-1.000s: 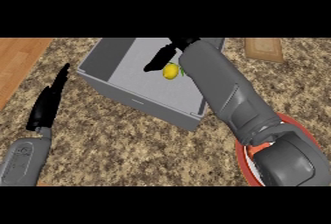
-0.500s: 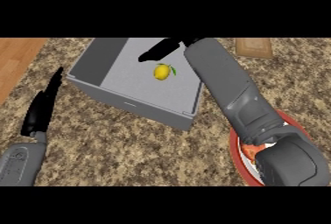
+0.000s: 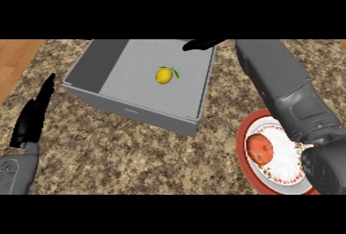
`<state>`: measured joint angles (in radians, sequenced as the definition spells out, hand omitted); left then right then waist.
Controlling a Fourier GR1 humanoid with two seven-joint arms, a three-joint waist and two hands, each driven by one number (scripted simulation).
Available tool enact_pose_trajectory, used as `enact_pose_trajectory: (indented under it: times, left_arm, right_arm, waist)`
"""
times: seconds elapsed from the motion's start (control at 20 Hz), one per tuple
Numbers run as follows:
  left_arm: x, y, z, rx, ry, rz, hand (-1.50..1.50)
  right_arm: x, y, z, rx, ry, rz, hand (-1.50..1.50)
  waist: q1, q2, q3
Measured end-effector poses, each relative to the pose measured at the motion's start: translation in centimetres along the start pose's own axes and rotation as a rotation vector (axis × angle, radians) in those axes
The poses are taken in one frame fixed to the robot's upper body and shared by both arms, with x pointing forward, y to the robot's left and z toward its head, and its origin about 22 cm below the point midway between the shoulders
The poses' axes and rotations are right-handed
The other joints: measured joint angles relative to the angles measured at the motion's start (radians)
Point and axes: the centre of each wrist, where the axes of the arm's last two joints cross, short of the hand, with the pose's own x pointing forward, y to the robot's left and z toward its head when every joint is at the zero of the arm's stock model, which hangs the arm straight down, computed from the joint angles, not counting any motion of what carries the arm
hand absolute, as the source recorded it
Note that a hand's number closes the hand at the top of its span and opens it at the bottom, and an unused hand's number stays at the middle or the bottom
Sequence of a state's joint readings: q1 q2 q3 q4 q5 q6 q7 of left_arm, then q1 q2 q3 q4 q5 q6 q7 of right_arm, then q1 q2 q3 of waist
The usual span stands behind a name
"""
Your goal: Pick the lemon from the plate and place it in the cardboard box
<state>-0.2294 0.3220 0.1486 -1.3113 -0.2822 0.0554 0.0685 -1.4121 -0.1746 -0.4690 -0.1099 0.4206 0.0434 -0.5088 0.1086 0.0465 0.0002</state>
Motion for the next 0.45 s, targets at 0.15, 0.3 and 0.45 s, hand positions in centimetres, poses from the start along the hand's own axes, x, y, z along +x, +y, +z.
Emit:
enact_pose_trajectory:
  times: [0.15, 0.3, 0.45]
  left_arm:
    - [-0.3, 0.1, 0.3, 0.003, -0.004, 0.003, 0.00]
    - [-0.3, -0.4, 0.4, 0.007, -0.004, 0.009, 0.00]
    - [0.0, -0.1, 0.3, 0.004, -0.007, 0.010, 0.00]
  right_arm:
    - [-1.0, -3.1, 1.1, -0.012, 0.011, 0.014, -1.50]
    - [-1.4, -6.2, 2.2, -0.007, 0.008, 0.024, -1.50]
    - [-1.9, -8.6, 3.3, 0.014, 0.015, 0.051, -1.50]
  waist:
    - [0.000, 0.001, 0.001]
    - [-0.005, 0.003, 0.001]
    - [-0.001, 0.005, 0.002]
